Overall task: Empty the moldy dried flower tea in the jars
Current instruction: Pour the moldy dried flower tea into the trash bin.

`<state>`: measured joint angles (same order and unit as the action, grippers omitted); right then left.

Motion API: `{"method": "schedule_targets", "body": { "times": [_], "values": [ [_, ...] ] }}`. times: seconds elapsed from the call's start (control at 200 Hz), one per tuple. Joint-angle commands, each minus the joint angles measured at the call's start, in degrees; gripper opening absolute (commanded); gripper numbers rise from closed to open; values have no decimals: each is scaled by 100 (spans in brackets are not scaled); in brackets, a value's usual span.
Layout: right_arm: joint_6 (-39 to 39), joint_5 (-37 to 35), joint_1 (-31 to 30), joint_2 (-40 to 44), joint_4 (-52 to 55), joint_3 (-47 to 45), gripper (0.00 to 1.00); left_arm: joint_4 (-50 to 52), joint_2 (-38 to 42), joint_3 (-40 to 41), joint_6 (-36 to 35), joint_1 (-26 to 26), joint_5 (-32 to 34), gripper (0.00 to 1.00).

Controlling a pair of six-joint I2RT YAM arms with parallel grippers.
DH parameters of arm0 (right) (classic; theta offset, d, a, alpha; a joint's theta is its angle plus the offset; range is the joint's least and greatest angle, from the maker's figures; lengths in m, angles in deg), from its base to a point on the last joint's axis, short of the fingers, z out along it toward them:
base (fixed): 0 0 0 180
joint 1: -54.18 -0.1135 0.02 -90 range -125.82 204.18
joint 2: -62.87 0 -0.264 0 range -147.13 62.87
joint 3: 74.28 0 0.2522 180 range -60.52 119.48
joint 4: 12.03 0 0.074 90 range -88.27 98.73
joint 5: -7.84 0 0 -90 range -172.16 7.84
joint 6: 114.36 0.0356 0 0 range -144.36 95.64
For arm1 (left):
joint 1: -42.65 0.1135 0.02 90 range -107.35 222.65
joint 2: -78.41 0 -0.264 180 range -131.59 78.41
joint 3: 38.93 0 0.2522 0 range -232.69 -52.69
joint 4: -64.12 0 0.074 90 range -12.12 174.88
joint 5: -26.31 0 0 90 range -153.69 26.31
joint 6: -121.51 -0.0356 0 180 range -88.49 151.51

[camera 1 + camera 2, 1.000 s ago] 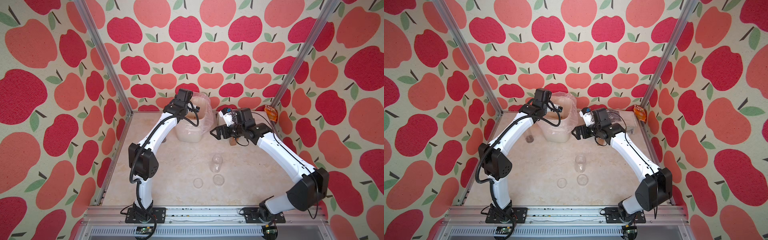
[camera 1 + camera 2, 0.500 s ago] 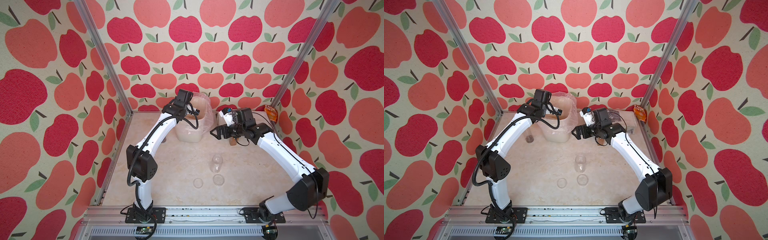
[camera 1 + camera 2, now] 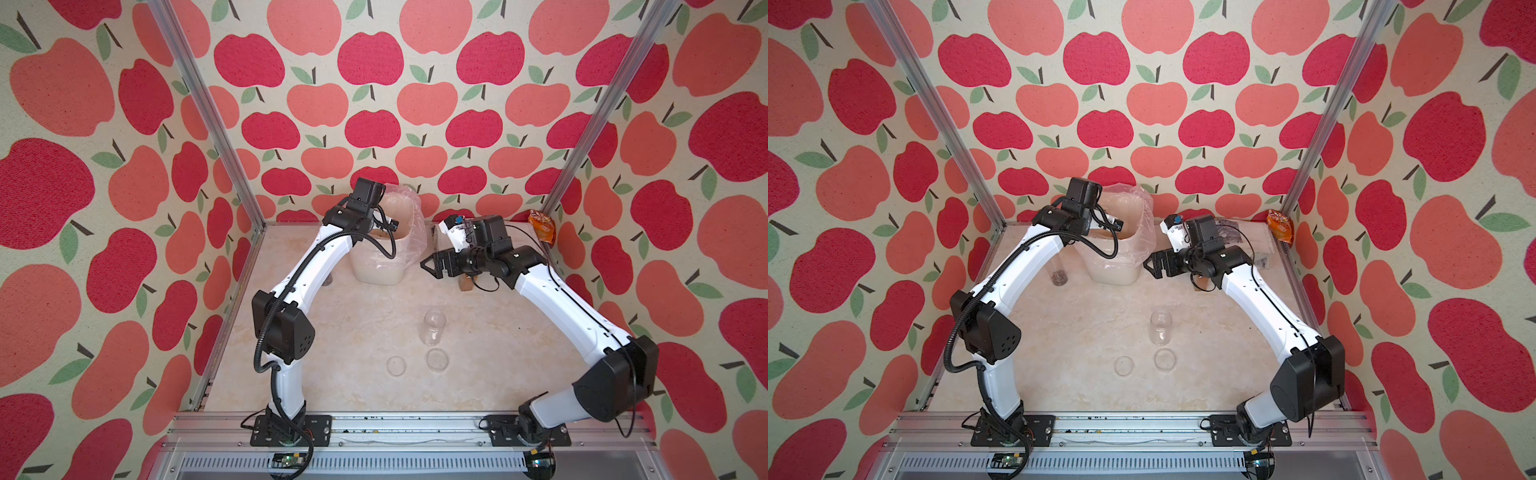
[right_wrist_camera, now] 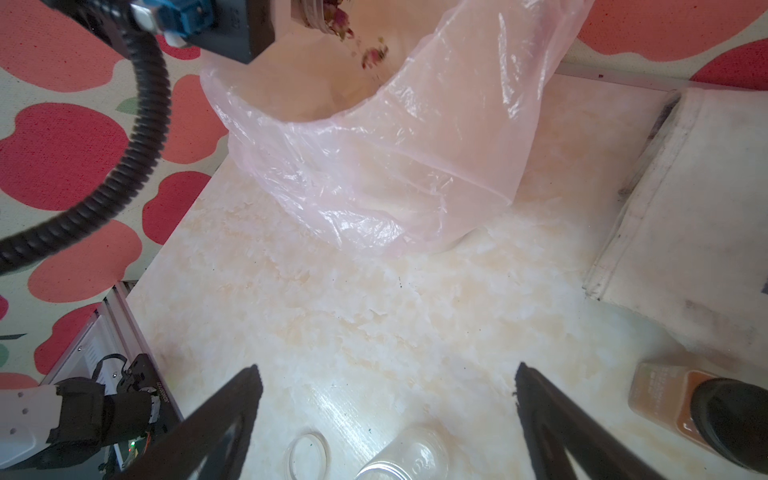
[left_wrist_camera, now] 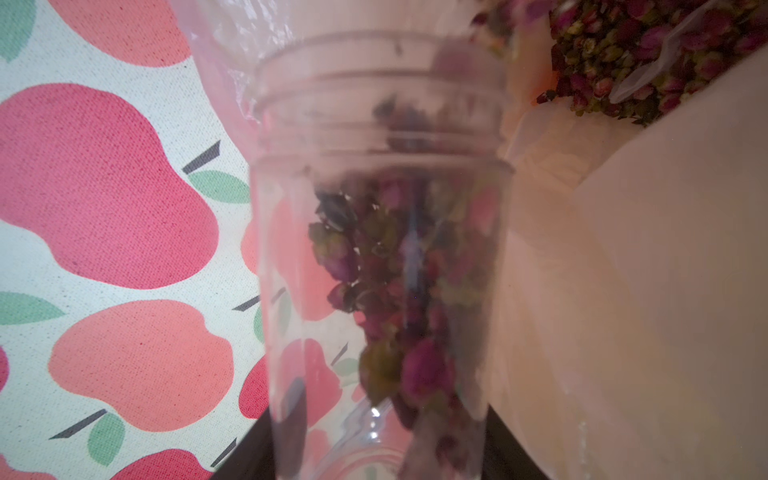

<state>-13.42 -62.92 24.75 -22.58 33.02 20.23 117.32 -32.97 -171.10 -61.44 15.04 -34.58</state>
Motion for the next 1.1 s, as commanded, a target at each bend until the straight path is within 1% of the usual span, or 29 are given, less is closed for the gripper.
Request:
{"method": "schedule_targets", "body": {
  "times": [0.0, 0.1, 0.16, 0.23, 0.3, 0.36, 0.435, 0.5, 0.565, 0.625, 0.68, 0.715, 0.795, 1.011, 1.096],
  "values": [
    [77, 130, 60, 25, -55, -16, 99, -28, 56, -199, 64, 2, -23, 0],
    [87, 144, 61, 22, -53, 6, 99, -12, 91, -155, 66, -16, -22, 0],
    [91, 141, 65, 22, -44, 15, 99, -53, 146, -159, 193, 36, -205, 0],
    [89, 141, 69, 25, -27, 31, 99, 19, 103, -162, 112, -6, -77, 0],
    [91, 141, 78, 31, -26, 20, 99, -90, 169, -103, 176, 11, -253, 0],
    [103, 141, 78, 23, -42, 21, 99, -119, 136, -90, 94, -48, -128, 0],
    [120, 148, 80, 18, -48, 26, 99, -196, 155, -102, 188, -7, -266, 0],
    [128, 163, 85, 22, -53, 29, 99, -212, 140, -40, 34, -41, -102, 0],
    [120, 167, 91, 44, -68, 21, 99, -311, 201, -31, 168, 32, -271, 0],
    [130, 177, 87, 39, -88, 32, 99, -205, 169, -67, 65, -33, -123, 0],
    [126, 200, 94, 41, -112, 37, 99, -423, 243, 77, 119, -6, -330, 0],
    [127, 224, 95, 54, -154, 31, 99, -389, 252, 98, 113, 31, -377, 0],
    [141, 301, 95, 102, -319, -36, 99, -386, 143, 76, 33, -6, -172, 0],
    [107, 372, 96, 353, -722, -269, 99, -217, 43, 200, -40, 36, -368, 0],
    [91, 358, 95, 477, -863, -377, 99, -116, -78, 112, -48, 13, -309, 0]
  ]
}}
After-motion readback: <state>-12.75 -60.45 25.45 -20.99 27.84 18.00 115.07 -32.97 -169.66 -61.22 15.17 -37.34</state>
